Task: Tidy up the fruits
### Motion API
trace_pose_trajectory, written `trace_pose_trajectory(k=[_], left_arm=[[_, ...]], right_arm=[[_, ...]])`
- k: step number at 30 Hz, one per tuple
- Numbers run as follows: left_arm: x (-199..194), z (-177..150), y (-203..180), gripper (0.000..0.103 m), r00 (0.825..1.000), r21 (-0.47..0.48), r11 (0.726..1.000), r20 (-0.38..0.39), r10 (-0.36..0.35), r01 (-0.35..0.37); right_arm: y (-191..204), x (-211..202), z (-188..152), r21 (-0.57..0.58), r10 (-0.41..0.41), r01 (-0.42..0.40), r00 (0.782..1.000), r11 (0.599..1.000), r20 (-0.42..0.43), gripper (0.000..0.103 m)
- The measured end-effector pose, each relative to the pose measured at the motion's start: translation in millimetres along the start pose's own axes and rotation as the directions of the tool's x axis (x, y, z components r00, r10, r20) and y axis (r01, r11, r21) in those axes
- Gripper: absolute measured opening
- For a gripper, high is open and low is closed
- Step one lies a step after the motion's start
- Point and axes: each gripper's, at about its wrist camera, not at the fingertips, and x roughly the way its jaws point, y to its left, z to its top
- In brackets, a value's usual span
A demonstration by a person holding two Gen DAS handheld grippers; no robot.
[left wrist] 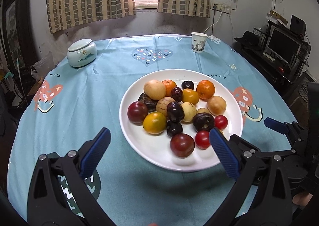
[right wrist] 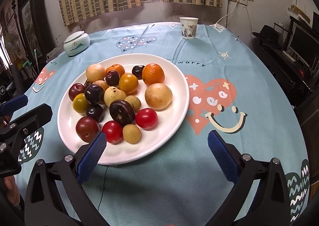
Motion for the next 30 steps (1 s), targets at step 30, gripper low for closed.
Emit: trace_pose_trajectory(k=[30], left_arm=[[3.8, -1.9, 1.2, 0.101, 1.0, -0.018, 1.0, -0.02, -0.015, 0.015]], right_arm=[[1.6, 0.5, -2.5, 0.004, 0.007, -0.007, 1.0, 1.0, -0.008, 0.102]])
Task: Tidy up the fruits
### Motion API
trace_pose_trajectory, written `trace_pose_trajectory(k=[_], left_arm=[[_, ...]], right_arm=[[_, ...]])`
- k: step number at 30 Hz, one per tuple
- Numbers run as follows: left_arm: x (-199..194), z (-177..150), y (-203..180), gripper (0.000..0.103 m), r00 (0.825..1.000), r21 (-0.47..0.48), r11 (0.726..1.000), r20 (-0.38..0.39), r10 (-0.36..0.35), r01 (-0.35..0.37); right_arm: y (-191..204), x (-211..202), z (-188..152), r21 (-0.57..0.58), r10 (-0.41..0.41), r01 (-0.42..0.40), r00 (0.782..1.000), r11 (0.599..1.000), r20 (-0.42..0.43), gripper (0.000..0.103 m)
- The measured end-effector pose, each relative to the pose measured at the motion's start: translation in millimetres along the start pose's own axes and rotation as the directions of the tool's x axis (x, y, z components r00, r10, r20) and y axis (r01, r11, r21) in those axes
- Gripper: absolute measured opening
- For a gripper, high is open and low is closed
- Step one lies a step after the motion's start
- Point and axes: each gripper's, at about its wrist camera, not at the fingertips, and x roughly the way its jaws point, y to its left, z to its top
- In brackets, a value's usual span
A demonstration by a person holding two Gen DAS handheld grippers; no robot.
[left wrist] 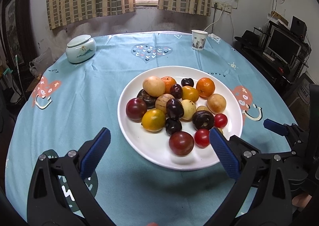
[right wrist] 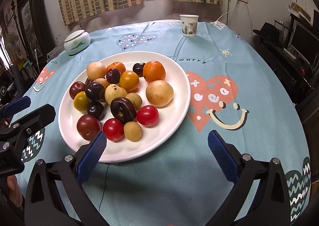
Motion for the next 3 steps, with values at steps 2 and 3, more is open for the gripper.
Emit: trace_pose_trajectory(k=[2, 3], left_arm=[[-0.1, 0.0, 1.0, 0.101, 1.0, -0.006, 1.0, 0.001, -0.002, 0.002], [-0.2, -0.2, 1.3, 0.101, 1.0, -0.009, 1.0, 0.002, -0.005, 0.005]], right_arm=[[-0.5, 0.1, 0.4, -0.001, -0.001, 0.001, 1.0, 1.0, 0.0, 0.102], [-0.5, 0.1, 0.5, -0.001, -0.001, 0.001, 1.0, 1.0, 0.0, 0.102]])
